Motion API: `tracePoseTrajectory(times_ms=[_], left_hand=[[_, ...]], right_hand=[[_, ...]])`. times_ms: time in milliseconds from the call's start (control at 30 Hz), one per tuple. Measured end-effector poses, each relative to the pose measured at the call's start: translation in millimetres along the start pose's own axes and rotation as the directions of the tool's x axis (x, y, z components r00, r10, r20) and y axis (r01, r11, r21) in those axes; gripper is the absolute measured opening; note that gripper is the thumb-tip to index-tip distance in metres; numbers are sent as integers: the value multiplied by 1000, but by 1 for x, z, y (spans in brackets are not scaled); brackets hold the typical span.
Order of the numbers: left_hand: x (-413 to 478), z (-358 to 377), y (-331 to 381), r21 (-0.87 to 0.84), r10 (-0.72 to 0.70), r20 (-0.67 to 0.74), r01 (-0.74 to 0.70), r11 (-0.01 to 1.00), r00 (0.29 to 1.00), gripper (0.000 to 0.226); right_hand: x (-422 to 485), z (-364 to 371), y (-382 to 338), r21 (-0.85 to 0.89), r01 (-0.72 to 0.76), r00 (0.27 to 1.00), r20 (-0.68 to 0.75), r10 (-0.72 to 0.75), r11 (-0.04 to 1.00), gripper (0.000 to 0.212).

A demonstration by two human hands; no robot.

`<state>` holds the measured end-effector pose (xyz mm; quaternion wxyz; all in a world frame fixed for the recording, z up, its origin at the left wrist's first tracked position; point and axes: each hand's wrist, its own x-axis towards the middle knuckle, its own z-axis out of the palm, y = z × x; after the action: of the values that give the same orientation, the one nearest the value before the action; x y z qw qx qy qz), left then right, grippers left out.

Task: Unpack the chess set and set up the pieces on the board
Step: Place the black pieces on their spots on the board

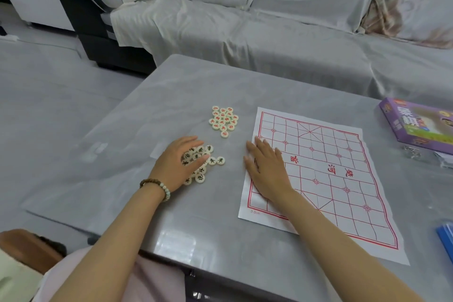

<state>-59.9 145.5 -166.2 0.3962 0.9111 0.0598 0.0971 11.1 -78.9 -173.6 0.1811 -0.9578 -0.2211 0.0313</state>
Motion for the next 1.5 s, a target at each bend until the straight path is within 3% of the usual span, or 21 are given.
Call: tracePoseTrajectory(times_ms=[133, 300, 467, 667, 834, 1034, 1201, 1367, 1501], left_hand=[[-26, -25, -10, 24, 0, -49, 1, 1000, 999, 65], [-52, -28, -22, 187, 31, 25, -35, 982, 999, 83], [-62, -21, -16, 150, 20, -42, -13, 989, 999, 63], [-64, -17, -9, 110, 52, -10, -51, 993, 999, 44], [-64, -16, -10, 121, 72, 46, -77, 990, 996, 52], [-68, -18, -6, 134, 64, 56, -71, 988, 996, 37], [-73, -17, -3, 158, 82, 97, -97, 983, 992, 51], [-81, -18, -2, 208, 62, 95, -80, 975, 994, 36], [-91, -16, -2, 138, 71, 122, -87, 987, 990, 28]], right_hand=[[-10, 5, -31, 101, 145, 989, -55, -140, 984, 48], [-17, 14, -61, 155, 334, 934, 78, -349, 930, 50], [-30, 14, -61, 91, 340, 937, 50, -345, 936, 47], [-37, 11, -59, 248, 304, 952, -33, -305, 920, 30], [-41, 11, -60, 304, 306, 948, -9, -319, 902, 27], [-39, 11, -69, 281, 273, 958, 13, -288, 920, 28], [-43, 7, -66, 268, 270, 957, 29, -288, 925, 24], [-54, 8, -61, 209, 304, 948, 29, -317, 929, 24], [-63, 9, -59, 236, 334, 936, 30, -351, 912, 23]])
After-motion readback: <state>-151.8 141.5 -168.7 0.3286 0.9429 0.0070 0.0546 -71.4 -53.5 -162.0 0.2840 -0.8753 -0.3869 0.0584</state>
